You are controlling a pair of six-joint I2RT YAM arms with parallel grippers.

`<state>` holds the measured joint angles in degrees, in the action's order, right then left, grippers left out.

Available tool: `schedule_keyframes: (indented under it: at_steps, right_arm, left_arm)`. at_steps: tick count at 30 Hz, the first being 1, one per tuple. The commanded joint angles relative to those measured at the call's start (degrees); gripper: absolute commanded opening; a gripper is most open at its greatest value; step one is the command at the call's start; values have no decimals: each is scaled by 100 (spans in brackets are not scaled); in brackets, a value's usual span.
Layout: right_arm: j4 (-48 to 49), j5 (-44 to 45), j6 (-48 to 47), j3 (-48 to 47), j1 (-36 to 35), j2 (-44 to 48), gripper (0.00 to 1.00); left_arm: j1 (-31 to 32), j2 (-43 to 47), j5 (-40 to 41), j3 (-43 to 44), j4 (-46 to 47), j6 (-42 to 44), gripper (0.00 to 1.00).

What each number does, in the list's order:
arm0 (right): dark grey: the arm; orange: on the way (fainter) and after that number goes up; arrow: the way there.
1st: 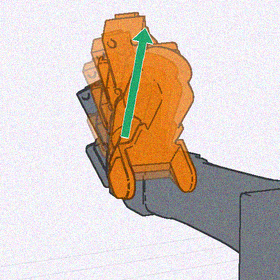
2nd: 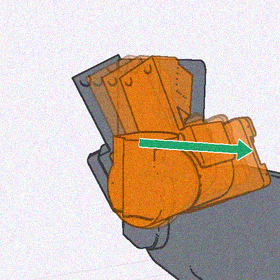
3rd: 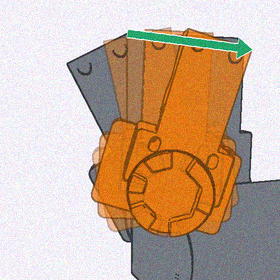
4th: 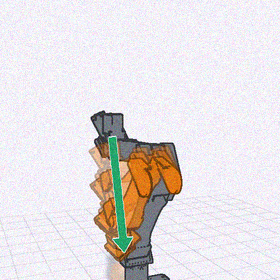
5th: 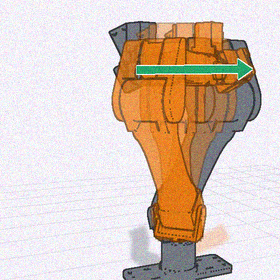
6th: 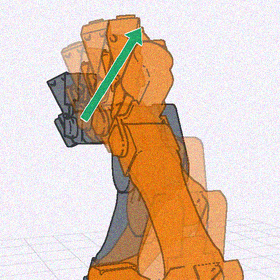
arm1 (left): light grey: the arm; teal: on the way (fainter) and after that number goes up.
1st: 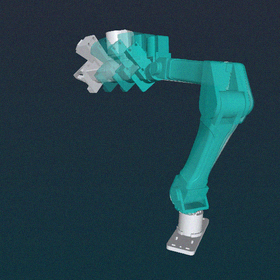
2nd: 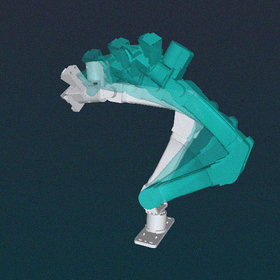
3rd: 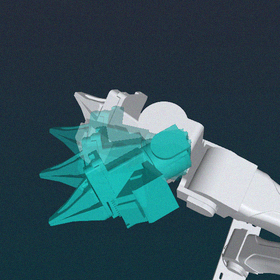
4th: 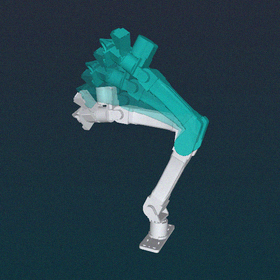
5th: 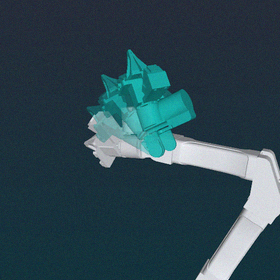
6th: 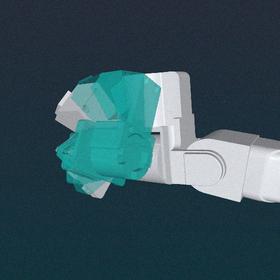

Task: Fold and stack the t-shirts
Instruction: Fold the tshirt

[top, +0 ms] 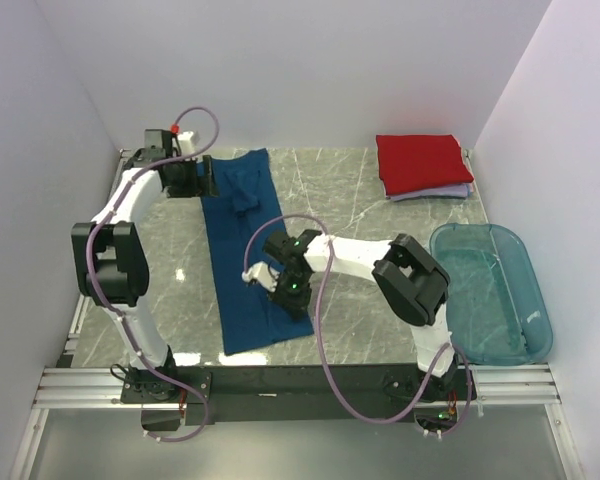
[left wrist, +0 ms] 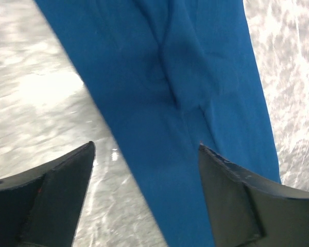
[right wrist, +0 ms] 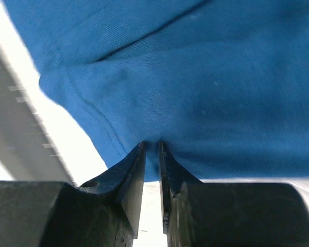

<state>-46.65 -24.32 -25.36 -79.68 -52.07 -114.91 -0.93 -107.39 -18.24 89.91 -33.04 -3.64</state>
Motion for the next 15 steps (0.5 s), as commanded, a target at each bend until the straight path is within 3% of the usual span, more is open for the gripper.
schedule_keyframes:
  at_steps: [1,5,6,9,15]
  right_arm:
    - [-90,-617,207,444,-505,-67,24]
    - [-89,-952,365,410,-462,293,34]
    - [-63,-978,392,427,-340,416,42]
    - [-28,-1031,453,462,55,873,49]
    - [-124,-1014,401,453,1022,1296,53]
  left_arm:
    - [373,-238,-48,27,60,39,84]
    - [795,-711,39,167,262,-93,77]
    - [848,-808,57,298,289,-128,76]
    - [1094,-1308,189,684,298,-111,71]
    - [1367,-2364,400,1492,324,-225,66]
